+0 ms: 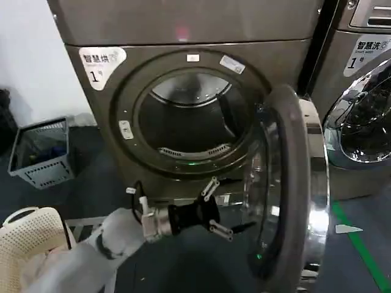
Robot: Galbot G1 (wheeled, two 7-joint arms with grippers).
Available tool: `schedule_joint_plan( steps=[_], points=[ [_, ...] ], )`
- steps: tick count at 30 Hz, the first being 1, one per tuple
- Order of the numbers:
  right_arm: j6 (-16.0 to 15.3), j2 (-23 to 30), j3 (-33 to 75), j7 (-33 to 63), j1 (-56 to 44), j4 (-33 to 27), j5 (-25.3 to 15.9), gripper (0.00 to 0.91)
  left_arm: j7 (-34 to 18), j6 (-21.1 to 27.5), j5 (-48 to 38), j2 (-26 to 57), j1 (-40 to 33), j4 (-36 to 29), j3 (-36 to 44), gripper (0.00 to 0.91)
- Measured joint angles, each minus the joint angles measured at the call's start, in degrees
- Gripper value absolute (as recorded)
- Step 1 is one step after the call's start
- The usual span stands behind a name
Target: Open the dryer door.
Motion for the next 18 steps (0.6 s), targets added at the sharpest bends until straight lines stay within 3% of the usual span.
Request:
schedule_joint_plan(
  steps=[7, 14, 18],
  points=[
    [-5.0, 2.7, 11.4, 8.0, -8.4, 1.4, -4.0, 0.907, -0.8, 0.1, 0.9, -4.9, -4.4, 4.5, 4.3, 0.907],
    [-12.2, 7.1, 23.6, 15.2, -18.8, 5.0, -12.8, 0.907, -1.0, 0.0, 1.0, -9.6, -8.5, 9.4, 8.6, 0.907],
    [-15.4, 11.0, 32.2, 17.7, -25.5, 9.4, -15.6, 0.907, -1.0, -0.1, 1.1, -12.5, -10.7, 12.3, 10.3, 0.907]
  ],
)
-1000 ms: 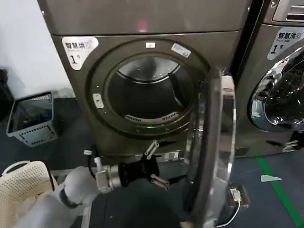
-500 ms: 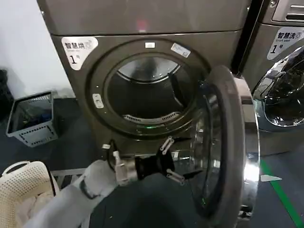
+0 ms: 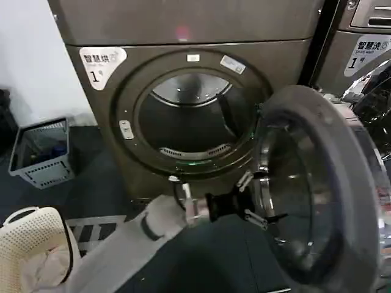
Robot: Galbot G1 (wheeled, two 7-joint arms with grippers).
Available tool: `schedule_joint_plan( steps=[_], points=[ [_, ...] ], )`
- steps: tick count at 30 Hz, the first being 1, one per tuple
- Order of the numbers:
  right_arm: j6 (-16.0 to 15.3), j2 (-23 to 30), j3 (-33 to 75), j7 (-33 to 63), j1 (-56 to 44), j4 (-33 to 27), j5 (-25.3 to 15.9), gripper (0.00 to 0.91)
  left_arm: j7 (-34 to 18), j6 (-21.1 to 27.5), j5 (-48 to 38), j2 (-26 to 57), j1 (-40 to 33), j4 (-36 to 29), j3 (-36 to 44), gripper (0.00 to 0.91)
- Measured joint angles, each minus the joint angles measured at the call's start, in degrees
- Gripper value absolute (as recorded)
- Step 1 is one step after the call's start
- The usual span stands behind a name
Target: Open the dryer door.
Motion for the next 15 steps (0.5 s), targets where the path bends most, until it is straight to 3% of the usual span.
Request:
schedule_joint_plan(
  steps=[3, 7, 15],
  points=[
    [-3.4, 4.2, 7.2, 1.0, -5.6, 5.3, -3.4, 0.907, -0.1, -0.2, 0.4, -1.9, -1.2, 1.7, 0.9, 0.907],
    [-4.6, 10.2, 15.4, 1.2, -12.2, 12.4, -8.1, 0.907, -0.1, -0.6, 1.2, -4.4, -2.5, 3.8, 2.2, 0.907],
    [-5.4, 19.8, 26.8, 0.9, -21.5, 23.2, -8.9, 0.907, -1.2, -1.6, 3.8, -9.0, -3.8, 7.6, 4.0, 0.907]
  ],
)
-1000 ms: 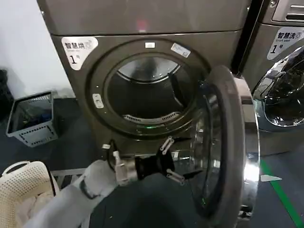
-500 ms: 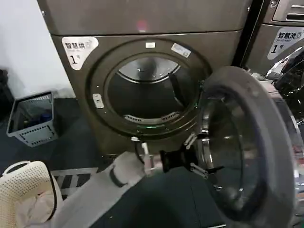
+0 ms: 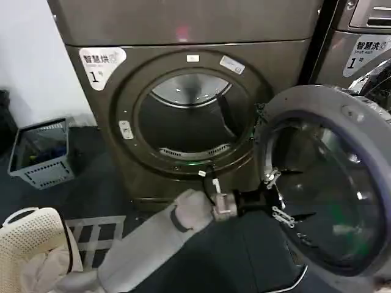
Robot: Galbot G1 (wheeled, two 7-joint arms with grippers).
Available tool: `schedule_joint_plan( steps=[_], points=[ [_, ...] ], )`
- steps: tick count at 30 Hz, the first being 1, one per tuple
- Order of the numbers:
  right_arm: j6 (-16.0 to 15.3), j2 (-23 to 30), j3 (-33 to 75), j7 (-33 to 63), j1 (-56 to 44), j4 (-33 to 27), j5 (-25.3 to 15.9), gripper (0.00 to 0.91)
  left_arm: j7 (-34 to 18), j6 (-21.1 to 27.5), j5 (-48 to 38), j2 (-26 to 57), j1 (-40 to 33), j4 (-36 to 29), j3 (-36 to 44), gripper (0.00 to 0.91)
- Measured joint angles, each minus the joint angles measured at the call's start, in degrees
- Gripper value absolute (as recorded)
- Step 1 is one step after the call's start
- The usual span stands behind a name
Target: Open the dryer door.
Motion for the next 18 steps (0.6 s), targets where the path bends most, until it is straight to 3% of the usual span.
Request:
schedule_joint_plan(
  steps=[6, 12, 18],
  points=[
    [0.4, 6.5, 4.6, -0.5, -3.9, 5.8, 1.3, 0.907, -1.9, -0.5, 3.3, -3.6, -0.7, 3.5, 0.2, 0.907],
    [2.6, 11.1, 7.2, -1.4, -6.1, 7.9, 1.8, 0.907, -5.7, -0.5, 7.9, -7.5, -1.1, 7.0, -0.3, 0.907],
    [2.4, 14.5, 8.9, -0.5, -7.1, 9.9, 1.3, 0.907, -8.1, -0.3, 9.9, -11.5, -1.9, 11.5, -0.5, 0.907]
  ],
)
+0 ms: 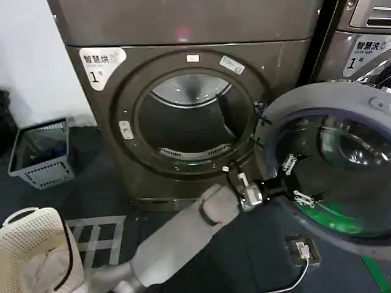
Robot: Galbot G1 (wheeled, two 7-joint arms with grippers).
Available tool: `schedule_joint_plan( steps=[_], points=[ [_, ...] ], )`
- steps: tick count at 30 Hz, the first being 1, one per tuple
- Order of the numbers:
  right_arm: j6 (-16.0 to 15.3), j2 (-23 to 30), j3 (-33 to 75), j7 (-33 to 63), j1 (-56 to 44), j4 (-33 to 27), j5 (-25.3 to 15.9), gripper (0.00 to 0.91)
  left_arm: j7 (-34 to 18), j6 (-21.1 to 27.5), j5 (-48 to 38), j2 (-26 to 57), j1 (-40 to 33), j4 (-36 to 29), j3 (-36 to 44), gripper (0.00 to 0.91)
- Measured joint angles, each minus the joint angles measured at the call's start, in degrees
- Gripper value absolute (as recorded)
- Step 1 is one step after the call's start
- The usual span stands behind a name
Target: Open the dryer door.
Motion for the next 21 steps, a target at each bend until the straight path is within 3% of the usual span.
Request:
schedule_joint_plan(
  steps=[10, 21],
  points=[
    [-0.9, 3.3, 0.2, 0.6, -0.3, 2.0, -0.7, 0.907, -4.7, 2.8, 2.3, -3.9, -0.9, 5.8, -1.7, 0.907],
    [-0.8, 3.8, 0.0, 0.5, -0.4, 2.2, -0.3, 0.907, -4.7, 3.2, 1.8, -3.9, -0.8, 6.5, -1.8, 0.907]
  ],
)
